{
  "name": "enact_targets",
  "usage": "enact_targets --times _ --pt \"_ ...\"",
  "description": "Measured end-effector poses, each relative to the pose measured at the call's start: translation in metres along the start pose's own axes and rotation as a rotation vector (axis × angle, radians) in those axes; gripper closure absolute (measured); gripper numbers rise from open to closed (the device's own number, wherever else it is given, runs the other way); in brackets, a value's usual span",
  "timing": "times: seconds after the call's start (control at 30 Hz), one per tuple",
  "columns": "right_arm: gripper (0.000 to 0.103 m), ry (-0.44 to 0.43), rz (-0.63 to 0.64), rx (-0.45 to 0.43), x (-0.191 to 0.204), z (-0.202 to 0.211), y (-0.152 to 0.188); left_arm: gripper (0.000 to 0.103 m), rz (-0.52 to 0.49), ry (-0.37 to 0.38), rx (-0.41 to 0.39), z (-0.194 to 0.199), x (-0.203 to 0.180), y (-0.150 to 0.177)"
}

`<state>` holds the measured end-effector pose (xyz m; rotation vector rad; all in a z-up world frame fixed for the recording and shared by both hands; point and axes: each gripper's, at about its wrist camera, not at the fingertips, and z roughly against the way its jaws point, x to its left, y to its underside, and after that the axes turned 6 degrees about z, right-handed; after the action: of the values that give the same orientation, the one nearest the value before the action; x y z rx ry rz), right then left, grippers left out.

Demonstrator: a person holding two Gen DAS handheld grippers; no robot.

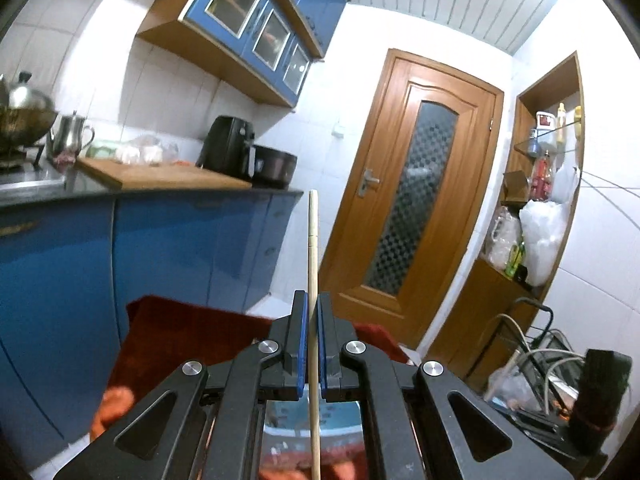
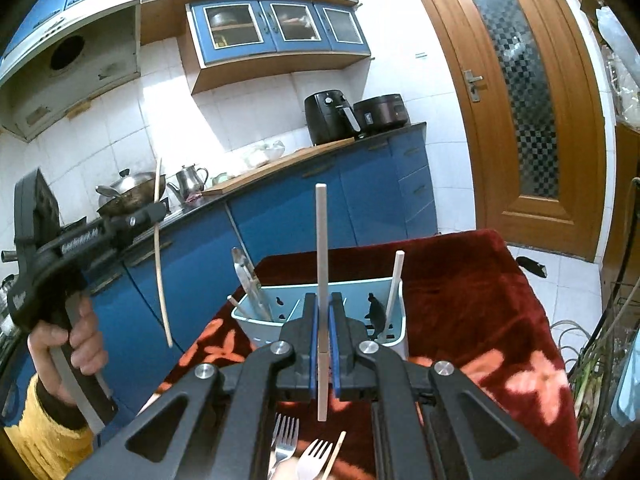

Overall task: Organize utensils
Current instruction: 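Lift both chopsticks upright and carry them over the blue holder, then lower the chopsticks into the holder and open both tools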

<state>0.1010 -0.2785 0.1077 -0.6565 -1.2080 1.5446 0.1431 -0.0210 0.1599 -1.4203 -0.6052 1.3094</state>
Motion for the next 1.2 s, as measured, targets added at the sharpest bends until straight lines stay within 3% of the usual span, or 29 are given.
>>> enact_targets --times 0.17,0.47,0.73,1.2 --pt "0.097 0.057 0.032 -0.021 -0.005 -0.004 -0.008 0.099 0.046 0.014 -0.045 -0.02 0.01 -0.007" --pt "0.097 0.078 0.028 -0.042 -0.02 -0.03 -0.021 0.099 0.047 0.049 -0.095 -0.052 0.023 0.007" --pt "0.097 0.092 0.067 -0.062 -0.021 -0.05 -0.035 0.099 0.005 0.01 -0.123 -0.074 0.031 0.022" --pt "0.097 0.15 0.128 0.013 -0.02 -0.088 -0.01 0.099 -0.14 -0.08 -0.156 -0.087 0.024 0.068"
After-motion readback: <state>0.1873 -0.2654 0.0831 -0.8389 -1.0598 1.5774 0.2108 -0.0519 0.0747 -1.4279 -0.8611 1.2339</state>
